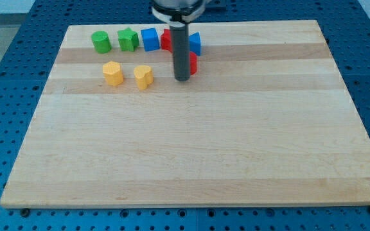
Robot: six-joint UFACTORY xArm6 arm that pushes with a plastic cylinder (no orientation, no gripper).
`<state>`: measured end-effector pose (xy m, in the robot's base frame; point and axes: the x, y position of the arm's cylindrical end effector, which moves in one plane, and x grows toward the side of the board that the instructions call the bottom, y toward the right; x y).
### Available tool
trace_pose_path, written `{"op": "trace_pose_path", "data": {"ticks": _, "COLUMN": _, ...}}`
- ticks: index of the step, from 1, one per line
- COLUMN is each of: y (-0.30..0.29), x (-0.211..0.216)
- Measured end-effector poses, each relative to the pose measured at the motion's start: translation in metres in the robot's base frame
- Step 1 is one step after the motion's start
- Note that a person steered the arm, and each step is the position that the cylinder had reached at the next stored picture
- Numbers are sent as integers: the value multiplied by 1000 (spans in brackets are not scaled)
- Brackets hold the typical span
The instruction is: Slide the red circle closer to the red star
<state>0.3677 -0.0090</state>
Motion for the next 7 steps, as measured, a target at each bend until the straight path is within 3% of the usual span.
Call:
{"op": "trace_pose_path", "data": {"ticks": 2, "y": 44, "x": -4}}
{"op": "trace_pose_path", "data": {"ticks": 4, "y": -14, "x": -22}}
{"op": "trace_pose_path", "data": {"ticks": 7, "y": 27, "x": -27}}
